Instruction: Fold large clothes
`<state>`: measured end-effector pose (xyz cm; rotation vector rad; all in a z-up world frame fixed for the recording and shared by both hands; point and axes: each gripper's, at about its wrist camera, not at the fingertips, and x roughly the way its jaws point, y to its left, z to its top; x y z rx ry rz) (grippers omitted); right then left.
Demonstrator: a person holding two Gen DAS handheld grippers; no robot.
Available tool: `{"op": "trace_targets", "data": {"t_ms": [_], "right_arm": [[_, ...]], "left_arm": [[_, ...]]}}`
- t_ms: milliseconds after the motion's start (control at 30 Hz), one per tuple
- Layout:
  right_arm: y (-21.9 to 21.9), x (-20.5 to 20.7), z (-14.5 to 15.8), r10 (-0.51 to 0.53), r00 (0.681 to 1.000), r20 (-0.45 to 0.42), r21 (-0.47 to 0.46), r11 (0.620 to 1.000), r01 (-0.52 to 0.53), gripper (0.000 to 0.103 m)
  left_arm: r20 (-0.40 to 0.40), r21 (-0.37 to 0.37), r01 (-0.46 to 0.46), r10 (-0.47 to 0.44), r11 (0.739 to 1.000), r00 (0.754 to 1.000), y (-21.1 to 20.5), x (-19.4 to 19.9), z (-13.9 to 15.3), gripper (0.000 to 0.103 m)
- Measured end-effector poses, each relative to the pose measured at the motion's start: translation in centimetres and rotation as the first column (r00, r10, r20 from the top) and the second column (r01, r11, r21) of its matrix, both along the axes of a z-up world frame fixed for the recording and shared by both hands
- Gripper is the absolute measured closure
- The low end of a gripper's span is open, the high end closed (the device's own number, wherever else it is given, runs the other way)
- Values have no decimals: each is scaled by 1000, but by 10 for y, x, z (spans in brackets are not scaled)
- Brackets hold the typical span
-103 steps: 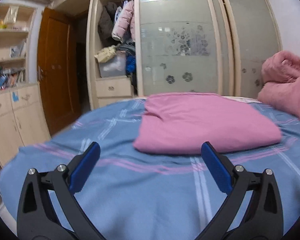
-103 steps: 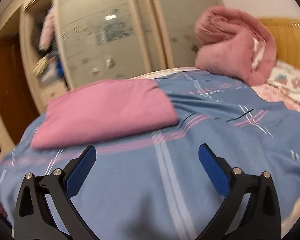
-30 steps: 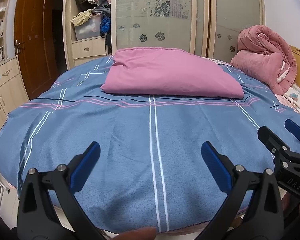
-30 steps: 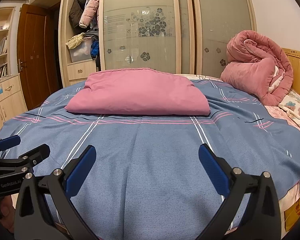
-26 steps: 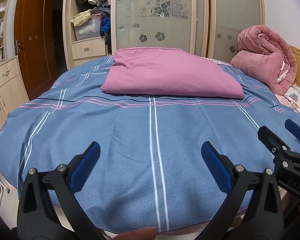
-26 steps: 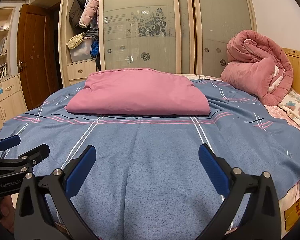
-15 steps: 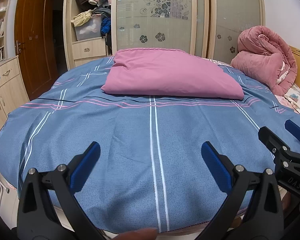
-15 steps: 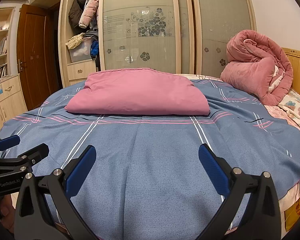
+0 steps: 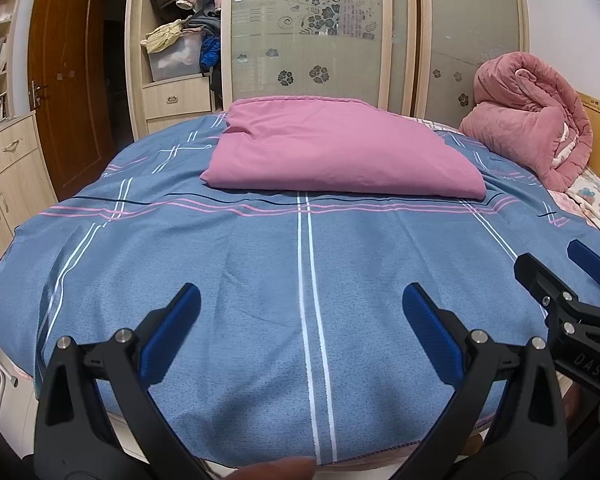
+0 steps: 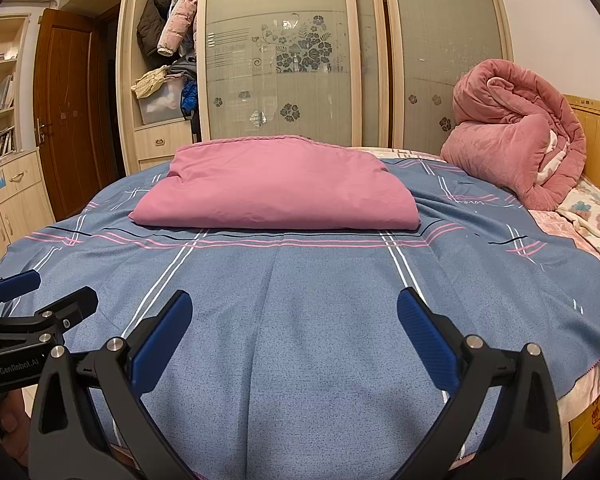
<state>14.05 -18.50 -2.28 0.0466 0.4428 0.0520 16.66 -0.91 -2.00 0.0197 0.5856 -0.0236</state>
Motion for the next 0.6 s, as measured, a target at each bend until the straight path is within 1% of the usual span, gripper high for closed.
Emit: {"op": "trace_targets", "data": {"t_ms": [600], "right_arm": [[0, 0, -1, 0, 1000, -1, 2, 1000, 0, 1]], "left_arm": [[-7, 5, 7, -7, 1000, 1000, -1, -1, -1, 2]]}}
